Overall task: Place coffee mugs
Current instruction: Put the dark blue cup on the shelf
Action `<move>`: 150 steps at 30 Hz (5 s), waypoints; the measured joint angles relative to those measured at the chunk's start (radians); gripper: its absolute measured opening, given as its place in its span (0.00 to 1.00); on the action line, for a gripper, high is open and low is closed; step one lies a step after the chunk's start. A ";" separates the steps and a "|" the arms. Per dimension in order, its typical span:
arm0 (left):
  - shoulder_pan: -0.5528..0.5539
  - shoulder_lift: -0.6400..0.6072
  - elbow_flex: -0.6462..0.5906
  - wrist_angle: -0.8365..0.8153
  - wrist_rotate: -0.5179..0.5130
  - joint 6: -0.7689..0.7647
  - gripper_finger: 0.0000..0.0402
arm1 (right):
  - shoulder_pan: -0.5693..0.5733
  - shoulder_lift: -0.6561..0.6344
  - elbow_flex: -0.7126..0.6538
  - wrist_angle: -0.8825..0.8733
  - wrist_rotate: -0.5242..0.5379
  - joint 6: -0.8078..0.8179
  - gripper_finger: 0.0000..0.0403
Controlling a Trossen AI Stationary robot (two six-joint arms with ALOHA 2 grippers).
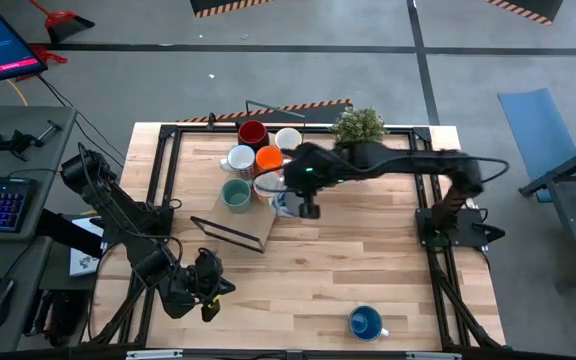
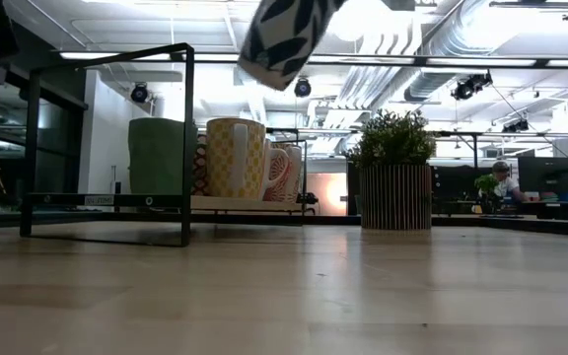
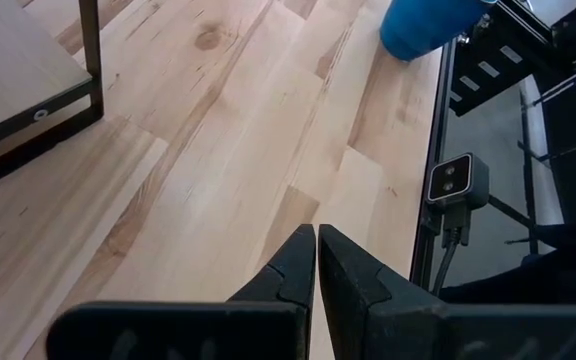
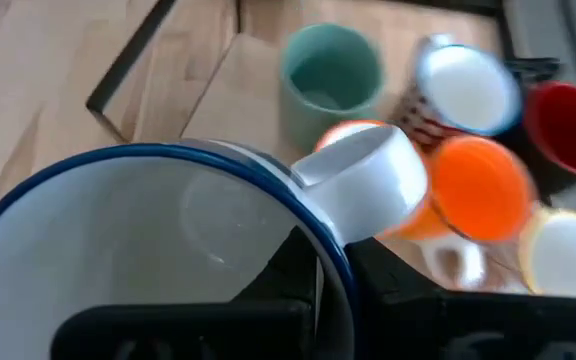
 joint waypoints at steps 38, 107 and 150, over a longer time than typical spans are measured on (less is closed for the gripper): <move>0.000 0.000 0.000 0.000 -0.003 0.001 0.02 | 0.045 0.409 0.214 0.098 -0.047 -0.178 0.00; 0.000 0.000 0.000 0.008 -0.005 -0.007 0.02 | 0.018 0.439 0.523 -0.142 -0.021 -0.094 0.23; 0.000 0.000 0.000 0.007 -0.005 0.000 0.02 | 0.097 0.421 0.199 0.049 -0.076 0.007 0.23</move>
